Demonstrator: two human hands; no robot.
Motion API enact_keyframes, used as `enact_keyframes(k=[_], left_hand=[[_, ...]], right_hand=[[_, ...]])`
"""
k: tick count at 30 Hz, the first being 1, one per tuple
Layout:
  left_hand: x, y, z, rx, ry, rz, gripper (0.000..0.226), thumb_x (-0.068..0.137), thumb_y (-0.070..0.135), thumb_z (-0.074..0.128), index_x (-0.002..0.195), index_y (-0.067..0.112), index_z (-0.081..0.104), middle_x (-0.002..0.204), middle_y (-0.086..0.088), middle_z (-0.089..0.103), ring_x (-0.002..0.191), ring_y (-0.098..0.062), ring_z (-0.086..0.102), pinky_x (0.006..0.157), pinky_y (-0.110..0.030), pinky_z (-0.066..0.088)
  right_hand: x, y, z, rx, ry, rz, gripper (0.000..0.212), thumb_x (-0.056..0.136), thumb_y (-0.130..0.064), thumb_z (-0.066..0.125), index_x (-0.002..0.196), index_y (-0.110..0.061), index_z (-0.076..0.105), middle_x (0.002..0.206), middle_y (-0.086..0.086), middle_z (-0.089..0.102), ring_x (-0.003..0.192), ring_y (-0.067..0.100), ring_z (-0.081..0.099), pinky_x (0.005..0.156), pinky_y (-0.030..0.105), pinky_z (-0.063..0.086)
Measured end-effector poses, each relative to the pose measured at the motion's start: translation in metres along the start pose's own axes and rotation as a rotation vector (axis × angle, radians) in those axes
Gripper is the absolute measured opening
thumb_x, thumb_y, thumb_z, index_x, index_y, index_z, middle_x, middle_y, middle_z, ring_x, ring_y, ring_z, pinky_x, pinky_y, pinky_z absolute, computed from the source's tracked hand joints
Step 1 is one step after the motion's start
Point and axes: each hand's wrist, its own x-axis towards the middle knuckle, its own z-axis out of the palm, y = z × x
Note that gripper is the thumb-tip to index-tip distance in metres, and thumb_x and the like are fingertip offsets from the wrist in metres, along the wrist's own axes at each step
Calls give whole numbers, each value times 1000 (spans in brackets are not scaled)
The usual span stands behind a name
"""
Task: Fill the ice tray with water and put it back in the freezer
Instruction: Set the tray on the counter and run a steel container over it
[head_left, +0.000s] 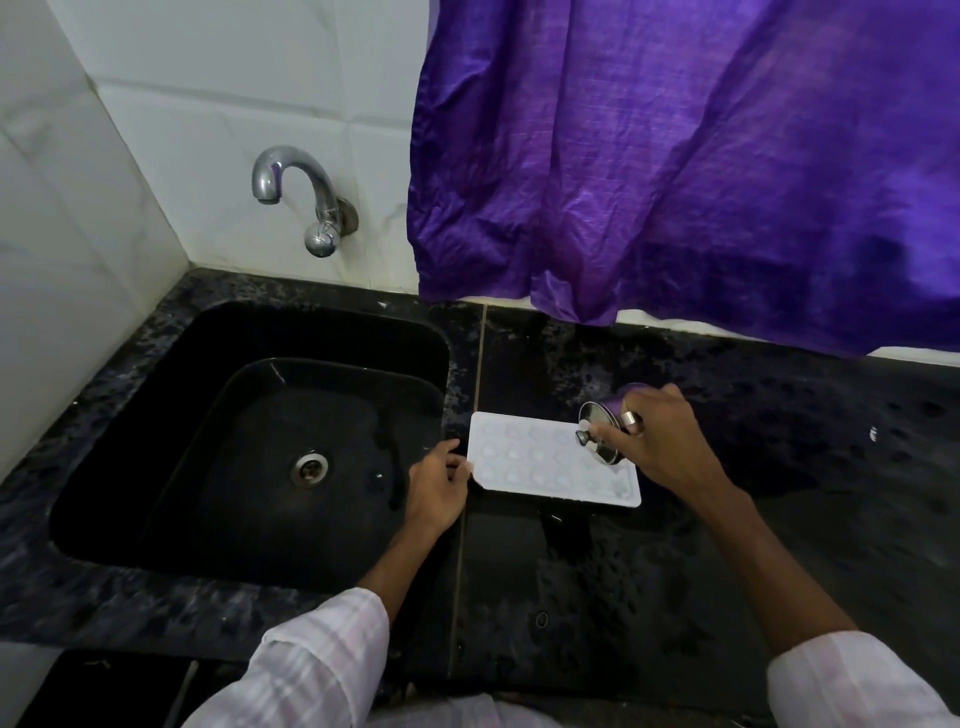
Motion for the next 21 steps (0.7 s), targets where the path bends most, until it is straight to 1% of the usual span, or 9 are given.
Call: enact_keyframes(k=[2,6,9,12,15,18,21], left_hand=[[0,0,-2,-8,-19,-3,41,95,9,59,136,5,55,103,-5,74,85,-12,66,93,-32,55],[2,-4,-3,-24,-49,-3,42,95,9,59,137,4,54,100,-3,73,86,-15,69,91,-37,57],[4,-6,-5,-37,-69,-8,43,95,7,59,137,3,53,94,1,71,85,-15,69,91,-38,57],[5,-6,-6,-48,-83,-10,43,95,6,59,138,4,53,98,-3,74,86,-15,69,92,-38,57],[7,-5,-8,-55,-87,-16,43,94,5,59,137,4,53,101,-6,75,84,-16,69,93,-37,56],[8,-5,-9,-64,-99,-16,44,94,5,58,138,4,52,99,-3,74,83,-17,69,93,-38,55],[8,-6,-9,-71,-108,-14,44,94,4,58,138,4,53,95,0,73,82,-16,69,93,-37,55]], right_hand=[[3,-3,2,10,0,-16,56,71,-24,86,56,-18,32,53,-9,33,48,3,29,65,25,26],[9,-8,7,7,-5,-19,56,73,-30,84,57,-20,31,54,-11,35,50,4,32,68,29,29],[13,-11,11,7,-6,-19,54,74,-32,82,57,-21,32,55,-9,38,52,4,33,69,29,28],[16,-16,13,7,-7,-30,54,74,-31,82,57,-20,33,54,-6,41,52,3,34,70,28,26],[19,-20,15,15,-11,-32,53,75,-32,81,57,-21,33,56,-4,44,53,9,36,71,29,29],[21,-24,17,21,-19,-21,52,77,-37,78,58,-24,32,58,-4,45,56,14,39,71,31,34],[24,-29,18,20,-23,-21,52,78,-37,78,58,-24,32,59,-5,46,56,11,38,72,31,35]])
